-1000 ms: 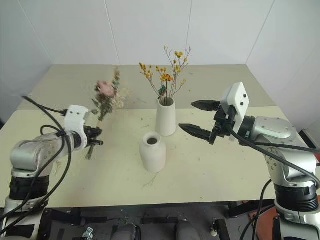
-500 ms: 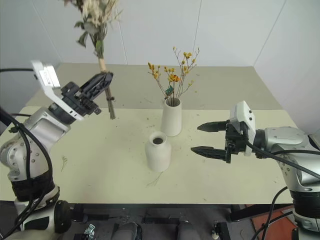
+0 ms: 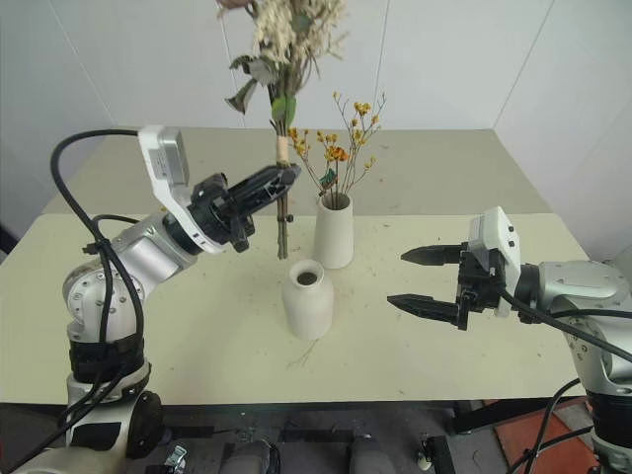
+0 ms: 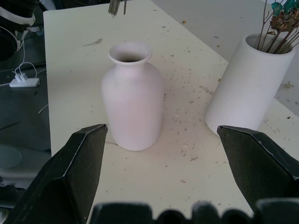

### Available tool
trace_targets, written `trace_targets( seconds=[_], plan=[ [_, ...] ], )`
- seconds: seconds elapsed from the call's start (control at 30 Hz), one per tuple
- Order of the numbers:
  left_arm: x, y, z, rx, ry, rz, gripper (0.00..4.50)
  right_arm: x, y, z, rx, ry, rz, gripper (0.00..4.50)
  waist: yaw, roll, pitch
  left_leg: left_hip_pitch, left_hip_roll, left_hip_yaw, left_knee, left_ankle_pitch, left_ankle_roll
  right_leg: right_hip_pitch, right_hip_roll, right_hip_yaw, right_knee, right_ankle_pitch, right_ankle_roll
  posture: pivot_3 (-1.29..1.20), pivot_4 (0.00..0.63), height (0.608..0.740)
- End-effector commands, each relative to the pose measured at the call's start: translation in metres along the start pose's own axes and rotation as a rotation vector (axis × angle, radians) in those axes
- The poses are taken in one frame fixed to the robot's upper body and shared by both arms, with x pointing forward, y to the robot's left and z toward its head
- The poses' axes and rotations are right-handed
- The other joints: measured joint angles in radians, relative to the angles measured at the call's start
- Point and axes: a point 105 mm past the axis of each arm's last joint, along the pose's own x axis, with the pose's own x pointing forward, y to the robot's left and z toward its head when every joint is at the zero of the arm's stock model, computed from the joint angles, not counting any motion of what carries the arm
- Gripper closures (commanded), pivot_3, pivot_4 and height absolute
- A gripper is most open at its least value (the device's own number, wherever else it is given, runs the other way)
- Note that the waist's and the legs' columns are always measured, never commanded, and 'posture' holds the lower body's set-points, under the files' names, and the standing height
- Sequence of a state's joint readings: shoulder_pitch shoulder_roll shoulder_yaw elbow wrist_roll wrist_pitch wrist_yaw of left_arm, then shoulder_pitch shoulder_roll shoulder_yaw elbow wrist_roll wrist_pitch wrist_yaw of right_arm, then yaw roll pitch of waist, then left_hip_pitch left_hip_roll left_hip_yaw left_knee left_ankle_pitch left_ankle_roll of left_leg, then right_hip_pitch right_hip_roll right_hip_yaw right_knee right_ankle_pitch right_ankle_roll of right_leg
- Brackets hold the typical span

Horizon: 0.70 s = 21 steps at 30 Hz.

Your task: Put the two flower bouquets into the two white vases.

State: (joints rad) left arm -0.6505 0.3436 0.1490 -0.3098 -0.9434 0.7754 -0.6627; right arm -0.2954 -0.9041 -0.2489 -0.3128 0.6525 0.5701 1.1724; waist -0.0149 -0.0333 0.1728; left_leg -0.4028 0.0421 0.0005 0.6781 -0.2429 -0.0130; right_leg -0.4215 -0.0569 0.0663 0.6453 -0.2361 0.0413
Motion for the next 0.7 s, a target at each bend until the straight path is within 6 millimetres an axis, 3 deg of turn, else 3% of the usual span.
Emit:
trace_targets(
  seconds=[0.03, 0.7],
  plan=[
    [0.006, -0.007, 0.003, 0.055, -0.029, -0.043, 4.49, -0.005, 0.001, 0.015, -0.055, -0.031, -0.018, 0.0, 0.001, 0.0, 0.0, 0.0, 0.0, 0.0, 0.0, 0.0, 0.0, 0.0, 0.0, 0.0, 0.0, 0.0, 0.0, 0.0, 0.15, 0.74],
    [0.014, 0.006, -0.028, 0.04, 0.015, 0.001, 4.49, -0.004, 0.004, 0.012, -0.055, -0.035, -0.04, 0.0, 0.001, 0.0, 0.0, 0.0, 0.0, 0.0, 0.0, 0.0, 0.0, 0.0, 0.0, 0.0, 0.0, 0.0, 0.0, 0.0, 0.15, 0.74]
  ],
)
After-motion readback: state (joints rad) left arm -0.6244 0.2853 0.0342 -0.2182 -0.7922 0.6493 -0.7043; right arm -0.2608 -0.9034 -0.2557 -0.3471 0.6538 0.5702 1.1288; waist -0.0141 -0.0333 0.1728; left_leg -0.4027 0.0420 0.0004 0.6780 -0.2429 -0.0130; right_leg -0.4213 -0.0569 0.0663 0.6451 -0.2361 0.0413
